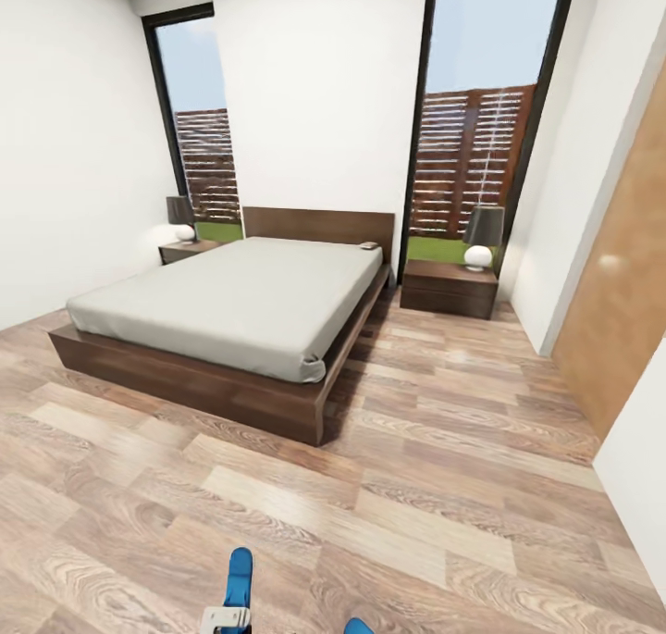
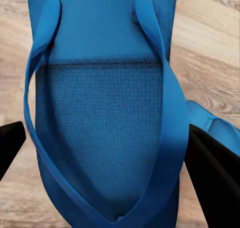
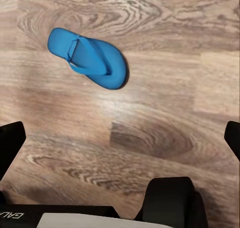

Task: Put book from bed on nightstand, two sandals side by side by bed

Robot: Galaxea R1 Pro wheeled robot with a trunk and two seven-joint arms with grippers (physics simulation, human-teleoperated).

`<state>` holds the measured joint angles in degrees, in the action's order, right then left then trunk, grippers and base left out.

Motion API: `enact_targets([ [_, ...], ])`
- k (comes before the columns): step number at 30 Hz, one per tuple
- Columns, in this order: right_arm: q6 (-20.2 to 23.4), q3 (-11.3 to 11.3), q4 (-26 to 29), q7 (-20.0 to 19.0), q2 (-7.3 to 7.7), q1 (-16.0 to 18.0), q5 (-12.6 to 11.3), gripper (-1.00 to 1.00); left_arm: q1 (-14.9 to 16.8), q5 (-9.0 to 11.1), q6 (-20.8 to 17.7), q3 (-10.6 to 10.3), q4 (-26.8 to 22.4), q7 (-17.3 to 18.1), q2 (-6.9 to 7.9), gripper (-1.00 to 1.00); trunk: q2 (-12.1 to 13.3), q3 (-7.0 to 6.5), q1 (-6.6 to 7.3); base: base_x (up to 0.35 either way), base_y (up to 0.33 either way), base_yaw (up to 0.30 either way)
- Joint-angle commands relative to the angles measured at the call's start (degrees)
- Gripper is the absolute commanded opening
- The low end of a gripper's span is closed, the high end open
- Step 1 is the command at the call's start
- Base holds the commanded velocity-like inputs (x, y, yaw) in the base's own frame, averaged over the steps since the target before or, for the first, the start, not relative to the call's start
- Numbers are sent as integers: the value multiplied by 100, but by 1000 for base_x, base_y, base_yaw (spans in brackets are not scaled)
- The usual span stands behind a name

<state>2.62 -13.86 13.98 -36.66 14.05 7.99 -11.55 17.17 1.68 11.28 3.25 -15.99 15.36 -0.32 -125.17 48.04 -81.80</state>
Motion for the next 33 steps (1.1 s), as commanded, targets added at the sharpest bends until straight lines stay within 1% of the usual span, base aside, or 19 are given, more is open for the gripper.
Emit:
enact_targets([
  [1,28,-11,0,-26,1,1,-41,100,5,16,6,35,8,46,-3,-100,-2,5,1,0,0,290],
  [33,27,-19,1,-28,1,1,-48,100,5,17,6,35,8,46,-3,-100,-2,5,1,0,0,290],
])
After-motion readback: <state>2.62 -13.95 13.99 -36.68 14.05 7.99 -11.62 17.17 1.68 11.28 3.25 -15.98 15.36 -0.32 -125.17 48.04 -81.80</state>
